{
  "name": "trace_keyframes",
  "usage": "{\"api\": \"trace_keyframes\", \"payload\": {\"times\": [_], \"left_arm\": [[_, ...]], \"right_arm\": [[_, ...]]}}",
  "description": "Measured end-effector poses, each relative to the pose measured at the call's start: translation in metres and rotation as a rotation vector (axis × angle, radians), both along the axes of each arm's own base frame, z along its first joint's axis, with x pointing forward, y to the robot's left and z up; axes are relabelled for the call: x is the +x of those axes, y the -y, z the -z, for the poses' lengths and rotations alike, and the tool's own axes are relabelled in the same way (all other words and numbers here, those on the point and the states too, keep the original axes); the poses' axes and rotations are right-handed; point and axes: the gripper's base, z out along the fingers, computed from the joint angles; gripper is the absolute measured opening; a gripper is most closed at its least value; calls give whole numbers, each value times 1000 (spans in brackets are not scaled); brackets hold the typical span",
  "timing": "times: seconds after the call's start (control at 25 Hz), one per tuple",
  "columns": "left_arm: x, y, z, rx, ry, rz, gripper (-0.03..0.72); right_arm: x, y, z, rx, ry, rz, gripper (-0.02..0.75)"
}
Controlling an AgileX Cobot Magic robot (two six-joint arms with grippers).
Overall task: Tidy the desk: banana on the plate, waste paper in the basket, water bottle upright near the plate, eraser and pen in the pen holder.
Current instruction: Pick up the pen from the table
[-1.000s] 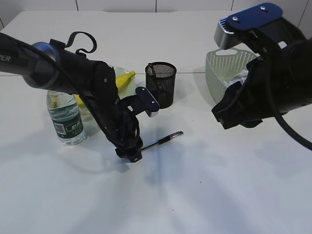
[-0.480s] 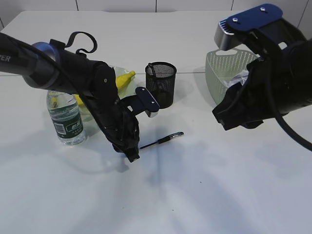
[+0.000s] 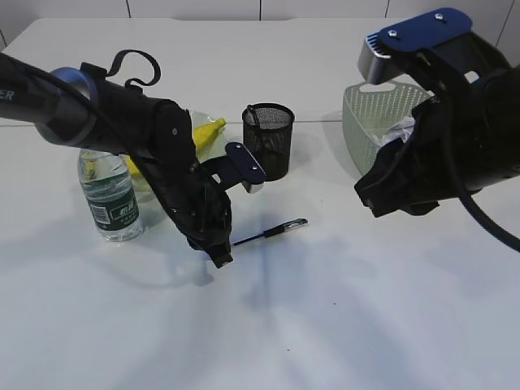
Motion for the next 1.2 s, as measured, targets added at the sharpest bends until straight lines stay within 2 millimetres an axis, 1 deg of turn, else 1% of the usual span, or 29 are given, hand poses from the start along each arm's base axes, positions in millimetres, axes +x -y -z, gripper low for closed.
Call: {"api": "trace_keyframes", "payload": {"times": [0.2,0.48,0.68,1.04,1.2], "left_arm": [[0,0,-11,-18,18,-5,34],[-2,2,-25,-65,23,-31,34],[-3,4,-42,-115,36,-53,34],[-6,7,-67,-219,50,-108,34],[-12,3,-77,-267,98,-147,33]], "right_arm": [[-1,1,-2,9,3,8,250],[-15,8,-23,61,65,24,250],[-20,12,-32,89,91,36,249],[-16,10,-36,146,131,67,249],[-16,9,-37,171,132,89,249]]}}
